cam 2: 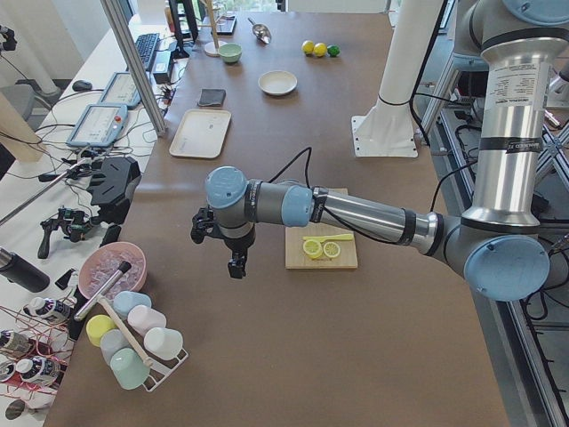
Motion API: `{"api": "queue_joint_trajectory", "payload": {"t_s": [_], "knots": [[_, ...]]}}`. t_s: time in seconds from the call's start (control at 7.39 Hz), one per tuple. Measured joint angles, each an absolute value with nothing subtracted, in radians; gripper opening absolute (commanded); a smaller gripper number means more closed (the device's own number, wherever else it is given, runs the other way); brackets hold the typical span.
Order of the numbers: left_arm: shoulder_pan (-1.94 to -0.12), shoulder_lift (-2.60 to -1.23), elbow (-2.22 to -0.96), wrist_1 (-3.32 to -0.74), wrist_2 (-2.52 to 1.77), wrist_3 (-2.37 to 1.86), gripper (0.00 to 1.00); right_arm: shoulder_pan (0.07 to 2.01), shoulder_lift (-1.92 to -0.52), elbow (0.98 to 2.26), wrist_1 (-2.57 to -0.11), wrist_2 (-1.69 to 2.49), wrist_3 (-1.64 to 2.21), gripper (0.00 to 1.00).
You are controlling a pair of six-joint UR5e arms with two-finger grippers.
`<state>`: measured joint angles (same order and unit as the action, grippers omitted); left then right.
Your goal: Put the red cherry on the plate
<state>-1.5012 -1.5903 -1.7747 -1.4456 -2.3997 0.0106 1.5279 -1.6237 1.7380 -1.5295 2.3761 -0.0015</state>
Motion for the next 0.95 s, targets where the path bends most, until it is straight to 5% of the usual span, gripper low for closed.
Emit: {"api": "queue_joint_trajectory", "payload": {"t_s": [0.95], "knots": [[-1.498,-1.581,-1.799,-1.466,-2.394,0.007,0.98,1.527,-1.646,1.74,-1.48,2.407,0.013,1.0]]}}
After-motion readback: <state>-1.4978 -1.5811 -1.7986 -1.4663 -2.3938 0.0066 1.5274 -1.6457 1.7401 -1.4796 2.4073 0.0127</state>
